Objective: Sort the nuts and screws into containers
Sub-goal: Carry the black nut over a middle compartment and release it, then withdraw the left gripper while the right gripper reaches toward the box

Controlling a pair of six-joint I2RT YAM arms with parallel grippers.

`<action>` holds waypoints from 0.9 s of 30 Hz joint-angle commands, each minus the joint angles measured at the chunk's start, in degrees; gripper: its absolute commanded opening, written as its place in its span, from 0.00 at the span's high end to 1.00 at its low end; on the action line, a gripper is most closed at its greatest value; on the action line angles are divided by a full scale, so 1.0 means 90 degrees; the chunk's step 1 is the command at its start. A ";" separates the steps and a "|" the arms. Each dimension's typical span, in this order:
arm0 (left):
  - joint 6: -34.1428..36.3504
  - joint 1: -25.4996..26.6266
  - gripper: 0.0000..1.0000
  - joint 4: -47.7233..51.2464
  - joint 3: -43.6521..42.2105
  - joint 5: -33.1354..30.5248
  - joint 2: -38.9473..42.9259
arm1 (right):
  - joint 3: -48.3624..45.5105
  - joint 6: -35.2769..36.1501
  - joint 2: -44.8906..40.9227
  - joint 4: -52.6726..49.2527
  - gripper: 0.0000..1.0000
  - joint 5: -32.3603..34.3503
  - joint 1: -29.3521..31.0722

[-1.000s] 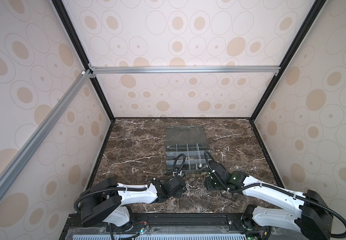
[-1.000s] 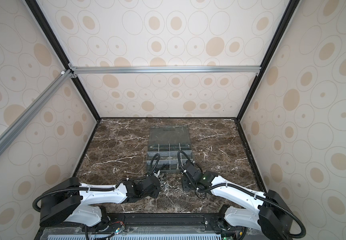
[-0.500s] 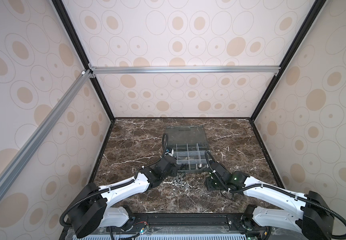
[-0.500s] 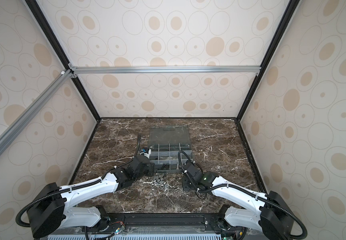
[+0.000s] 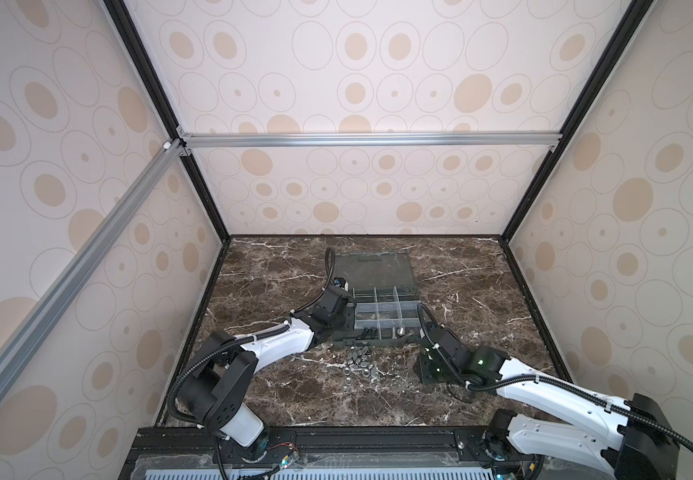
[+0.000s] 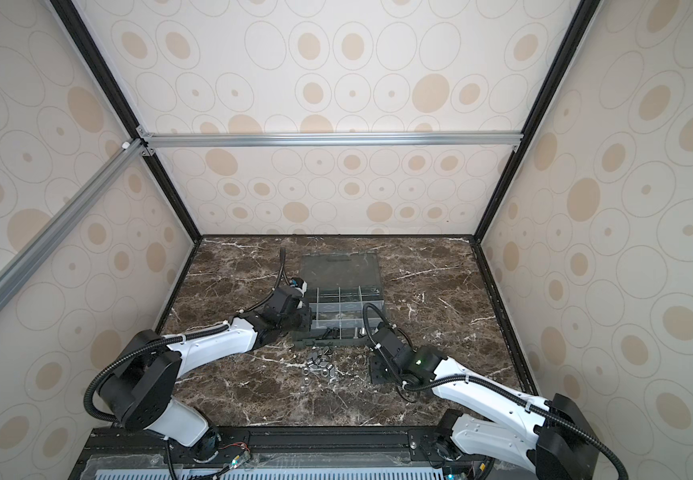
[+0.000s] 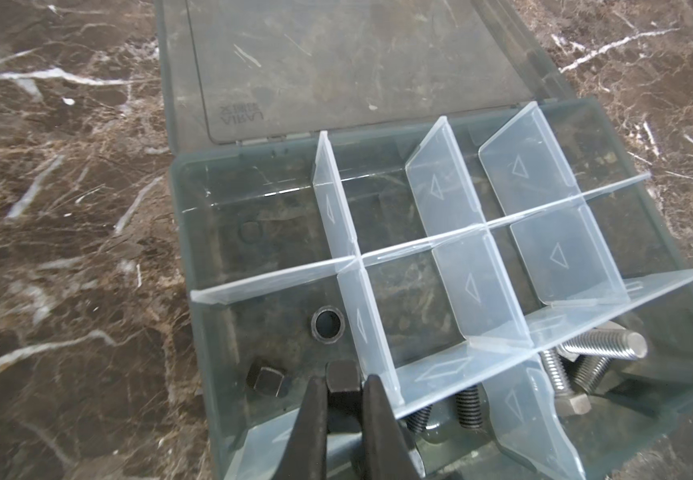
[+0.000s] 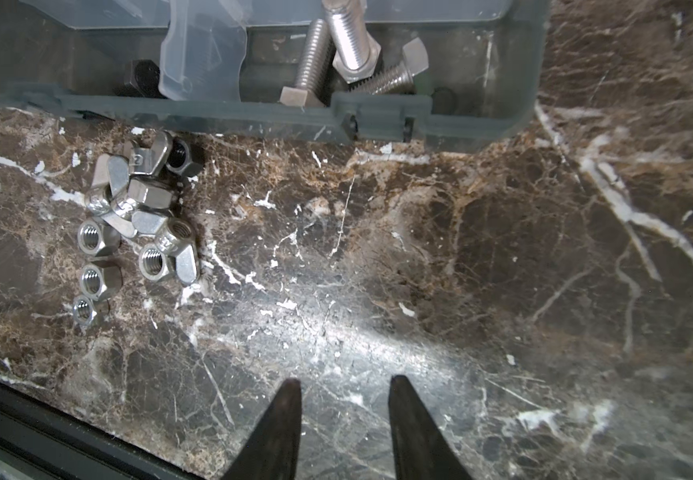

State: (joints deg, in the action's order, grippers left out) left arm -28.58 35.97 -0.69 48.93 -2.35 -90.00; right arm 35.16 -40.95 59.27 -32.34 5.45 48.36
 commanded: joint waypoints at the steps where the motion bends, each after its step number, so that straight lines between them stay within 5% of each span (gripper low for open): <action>1: 0.0148 -0.0134 0.85 -0.0167 0.0272 0.0138 -0.0122 | -0.0079 -0.0128 -0.0120 -0.0228 0.61 0.0164 -0.0016; 11: -0.0065 -0.0178 0.61 -0.0176 0.0143 0.0241 0.0038 | -0.0030 -0.0099 -0.0082 -0.0245 0.61 0.0122 -0.0022; 27: -0.0558 -0.0179 0.58 -0.0341 -0.1582 0.0526 0.2268 | 0.0634 0.0590 0.1000 0.0123 0.62 0.0048 -0.0015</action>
State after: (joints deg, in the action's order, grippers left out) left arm -32.01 34.76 -3.99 36.91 2.74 -73.67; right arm 38.35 -37.95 66.24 -32.51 5.89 48.36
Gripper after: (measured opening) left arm 0.413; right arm 0.387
